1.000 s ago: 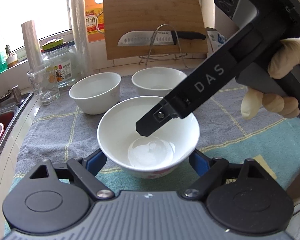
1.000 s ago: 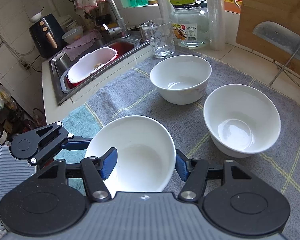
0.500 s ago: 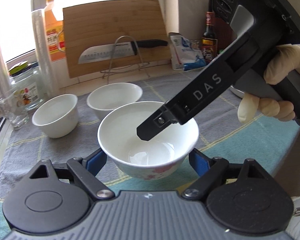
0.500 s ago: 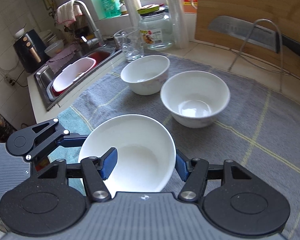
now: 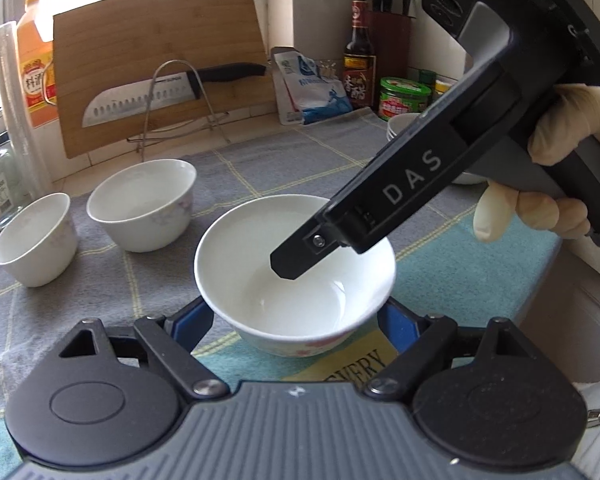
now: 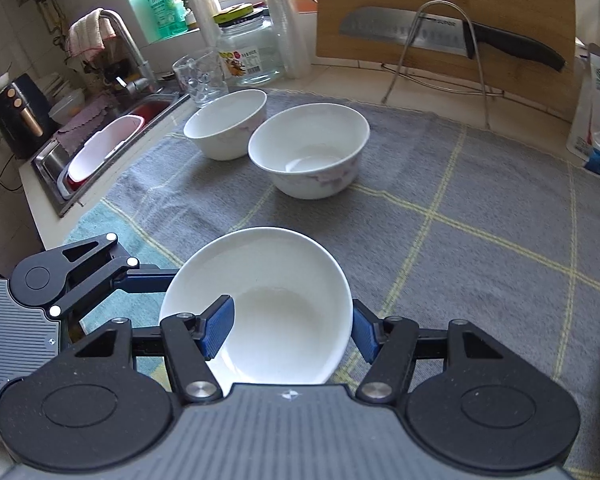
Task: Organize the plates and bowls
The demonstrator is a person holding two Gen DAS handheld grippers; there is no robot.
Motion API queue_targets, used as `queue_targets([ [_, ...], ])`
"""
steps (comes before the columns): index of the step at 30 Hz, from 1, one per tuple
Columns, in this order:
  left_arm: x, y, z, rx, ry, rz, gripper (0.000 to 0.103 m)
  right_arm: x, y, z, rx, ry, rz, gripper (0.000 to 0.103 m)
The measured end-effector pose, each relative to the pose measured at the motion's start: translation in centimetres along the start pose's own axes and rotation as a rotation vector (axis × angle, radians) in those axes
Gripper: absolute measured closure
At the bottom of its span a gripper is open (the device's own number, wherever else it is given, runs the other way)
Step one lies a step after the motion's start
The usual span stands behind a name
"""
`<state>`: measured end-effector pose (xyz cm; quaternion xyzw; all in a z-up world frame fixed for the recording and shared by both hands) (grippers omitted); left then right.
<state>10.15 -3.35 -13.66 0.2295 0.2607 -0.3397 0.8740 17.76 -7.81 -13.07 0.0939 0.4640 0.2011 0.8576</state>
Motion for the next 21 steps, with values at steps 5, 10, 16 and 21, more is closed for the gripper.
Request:
queue_targets([
  [5,0.5,-0.67,-0.1,0.006,0.009,-0.026,0.015,-0.16,-0.67,-0.49,0.012,0.007,-0.009,0.035],
  [10,0.71,-0.79,-0.22,0.005,0.017,-0.036,0.015,0.05,-0.85,-0.84,0.01,0.017,-0.01,0.034],
  [16,0.77,-0.65,-0.22,-0.007,0.014,-0.043,0.015,0.37,-0.76,-0.89,-0.003,0.021,-0.009,0.028],
  [21,0.85,-0.31,-0.23,-0.007,0.012,-0.03,0.012,0.01,-0.28,-0.44,-0.035,-0.017,-0.023,0.003],
])
Point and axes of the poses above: each gripper's, at about its wrist camera, not at the fingertips, and x roughly the way its jaws point, y to its left, z to its top, the point moved 9 cm from there along x, roughly the way its jaws point, and after that the axes turned 14 degrees about x, right-handed, at the moved point
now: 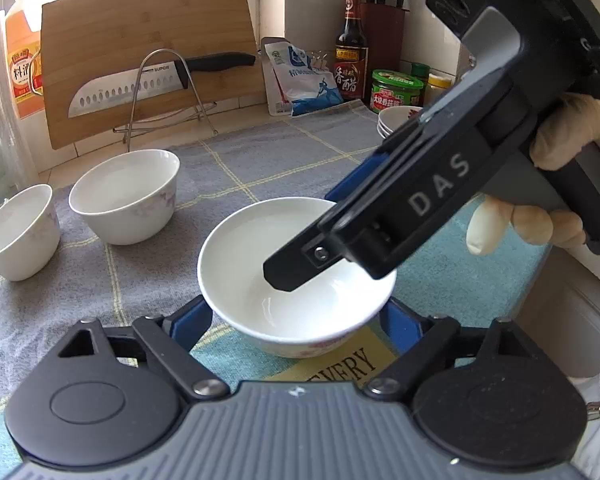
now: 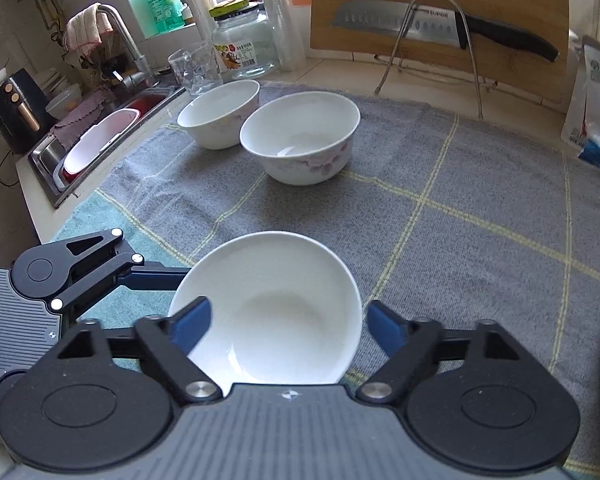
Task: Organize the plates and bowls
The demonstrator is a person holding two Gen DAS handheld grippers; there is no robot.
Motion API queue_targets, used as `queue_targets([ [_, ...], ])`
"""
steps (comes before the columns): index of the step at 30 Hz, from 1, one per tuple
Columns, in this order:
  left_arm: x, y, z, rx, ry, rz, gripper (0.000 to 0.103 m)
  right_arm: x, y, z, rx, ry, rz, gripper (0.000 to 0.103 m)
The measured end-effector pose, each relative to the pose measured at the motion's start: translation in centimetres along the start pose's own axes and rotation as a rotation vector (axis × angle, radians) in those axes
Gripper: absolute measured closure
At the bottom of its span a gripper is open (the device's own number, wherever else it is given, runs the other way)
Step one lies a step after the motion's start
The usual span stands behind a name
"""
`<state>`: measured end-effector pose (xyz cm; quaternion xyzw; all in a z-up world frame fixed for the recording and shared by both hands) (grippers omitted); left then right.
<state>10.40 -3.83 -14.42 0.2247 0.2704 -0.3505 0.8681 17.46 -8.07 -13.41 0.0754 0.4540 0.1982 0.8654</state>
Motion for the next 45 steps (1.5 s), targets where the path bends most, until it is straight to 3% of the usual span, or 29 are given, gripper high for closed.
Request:
queue_targets([
  [12,-3.3,0.8,0.1,0.007,-0.028,-0.016,0.008,-1.3,1.3,2.7,-0.119,-0.054,-0.052,0.0],
  [19,-4.7,6.0,0.7,-0.014,-0.046,0.124,0.007,-1.5,1.5,5.9,-0.194,-0.101,-0.095,0.0],
  [22,-4.3,8.6,0.7,-0.049,-0.046,0.189,0.006,-1.4,1.5,7.5,-0.202,-0.11,-0.088,0.0],
  [28,-1.6,11.8,0.2,-0.08,-0.027,0.25,0.006,0.5,1.1,10.3,-0.21,-0.128,-0.1,0.0],
  [35,1.1,13.1,0.4,-0.121,-0.035,0.249,0.006,3.4,1.3,12.4,-0.245,-0.101,-0.097,0.0],
  [45,3.4,13.4,0.6,-0.124,-0.03,0.224,0.007,7.6,2.1,13.1,-0.247,0.004,0.005,0.002],
])
Point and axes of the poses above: each gripper's, at about its wrist camera, not at the fingertips, and x roughly the way its jaws point, y to its left, z to its top, the point moved 9 cm from there along x, roughly the way its jaws point, and after that the axes turned 14 degrees about x, right-handed, at the moved point
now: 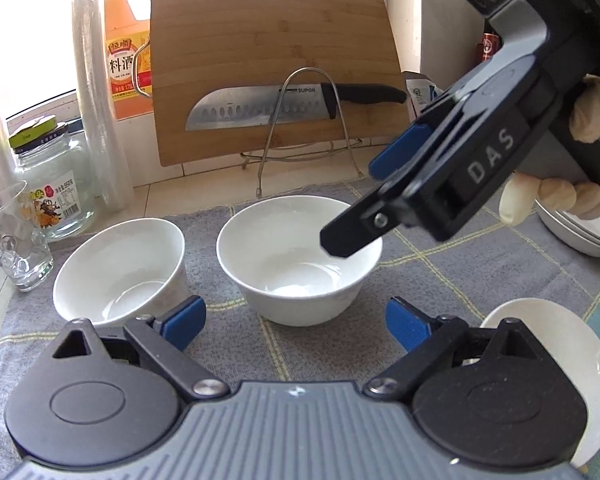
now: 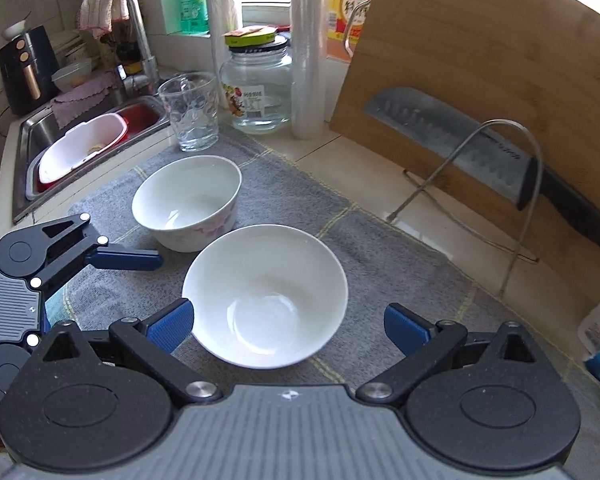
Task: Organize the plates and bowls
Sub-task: 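Carry the held bowl with the right tool to another white bowl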
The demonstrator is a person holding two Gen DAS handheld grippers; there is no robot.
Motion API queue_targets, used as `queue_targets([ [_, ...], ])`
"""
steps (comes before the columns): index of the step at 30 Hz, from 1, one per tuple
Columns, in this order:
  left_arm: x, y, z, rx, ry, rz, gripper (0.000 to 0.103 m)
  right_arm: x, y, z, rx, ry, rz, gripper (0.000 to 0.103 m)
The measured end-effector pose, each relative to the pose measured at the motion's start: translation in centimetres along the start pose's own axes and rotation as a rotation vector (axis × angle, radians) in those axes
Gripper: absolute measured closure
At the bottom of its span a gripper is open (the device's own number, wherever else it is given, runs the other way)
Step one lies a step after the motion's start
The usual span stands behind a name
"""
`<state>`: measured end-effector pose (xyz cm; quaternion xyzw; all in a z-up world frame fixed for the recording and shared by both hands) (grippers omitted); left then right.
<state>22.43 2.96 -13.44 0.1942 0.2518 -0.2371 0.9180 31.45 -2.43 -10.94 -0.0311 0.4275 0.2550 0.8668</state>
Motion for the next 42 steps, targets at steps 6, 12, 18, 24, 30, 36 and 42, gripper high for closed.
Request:
queue_targets([
  [6,1.2,0.0,0.3,0.0,0.006,-0.02,0.007,2.1,-0.7,0.6,0.026,0.04,0.026,0.007],
  [12,2.2,0.0,0.2,0.001,0.017,-0.03,0.009,3.2,-1.3,1.2,0.04,0.057,0.044,0.015],
  [18,2.5,0.0,0.4,0.009,0.015,-0.041,0.011,4.0,-1.7,1.2,0.054,0.082,0.067,0.023],
  [24,2.6,-0.2,0.6,0.019,0.008,-0.043,0.015,4.1,-1.5,1.2,0.06,0.09,0.092,0.028],
  [30,2.8,0.1,0.6,0.018,0.009,-0.039,0.018,4.2,-1.5,1.2,0.075,0.097,0.105,0.029],
  [36,2.6,0.0,0.6,0.023,0.013,-0.041,0.018,3.9,-1.4,1.2,0.1,0.097,0.113,0.029],
  [42,1.1,-0.4,1.4,0.054,0.0,-0.034,0.018,2.3,-0.6,1.0,0.082,0.091,0.12,0.029],
])
Point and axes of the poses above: each gripper's, at about its wrist camera, not at the fingertips, and x roughly the way its jaws point, y to its left, z to its top, the point moved 9 cm from there along x, roughly the way its jaws point, and after that the axes turned 14 degrees about x, right-handed, at the moved point
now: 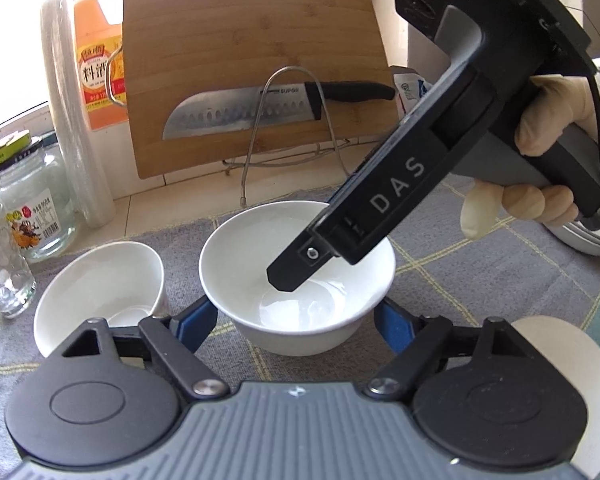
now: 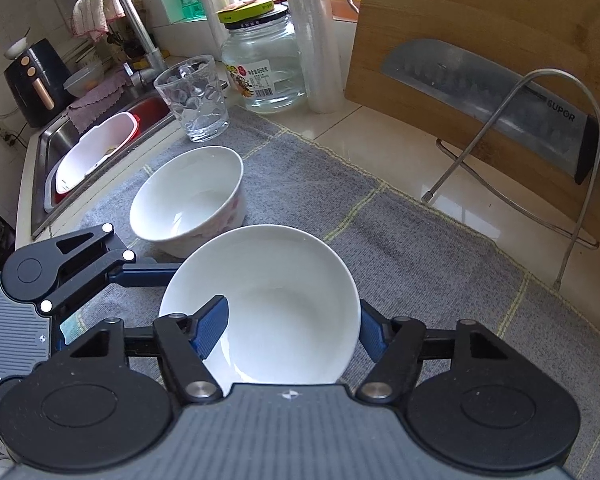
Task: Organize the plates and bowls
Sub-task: 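Carry the held bowl with the right tool to another white bowl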
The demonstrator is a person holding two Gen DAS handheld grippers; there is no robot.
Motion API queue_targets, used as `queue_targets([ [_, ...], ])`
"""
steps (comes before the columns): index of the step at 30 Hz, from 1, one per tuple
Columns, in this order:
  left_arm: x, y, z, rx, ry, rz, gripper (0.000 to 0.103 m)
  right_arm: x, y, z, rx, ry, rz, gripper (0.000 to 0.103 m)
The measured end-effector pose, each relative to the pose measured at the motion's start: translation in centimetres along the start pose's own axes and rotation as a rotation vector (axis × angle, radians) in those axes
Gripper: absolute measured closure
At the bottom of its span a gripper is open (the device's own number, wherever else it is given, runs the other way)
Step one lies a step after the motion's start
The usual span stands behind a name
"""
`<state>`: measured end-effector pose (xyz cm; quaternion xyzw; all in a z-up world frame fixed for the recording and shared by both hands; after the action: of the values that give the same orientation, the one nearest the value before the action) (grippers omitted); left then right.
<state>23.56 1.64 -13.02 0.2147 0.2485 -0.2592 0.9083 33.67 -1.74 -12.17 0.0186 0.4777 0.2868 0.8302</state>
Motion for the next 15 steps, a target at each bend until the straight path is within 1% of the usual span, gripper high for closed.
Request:
queue_targets([
  [8,-3.0,-1.2,1.2,0.016,-0.024,0.011,0.018,-3.5,1.4,-0.8,-0.016,-0.024,0.022,0.029],
  [12,-4.5,-2.1,1.4,-0.003,-0.038,0.005,0.018,-5.6,2.2,-1.5,-0.012,-0.039,0.041,0.029],
  [15,-5.3,-3.0,1.2,-0.004,-0.043,0.003,0.018,-6.8,2.9,-2.5,-0.022,-0.05,0.038,0.029],
])
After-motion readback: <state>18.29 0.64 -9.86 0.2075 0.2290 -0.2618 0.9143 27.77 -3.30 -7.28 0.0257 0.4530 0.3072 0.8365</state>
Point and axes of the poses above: each gripper's, at about its wrist camera, not at the fingertips, and x roughly the way its jaws point, y to its left, z to its top, the point moved 9 cm from there along x, roughly the way its jaws point, and after that the axes turned 14 degrees about x, right-handed, at the moved point
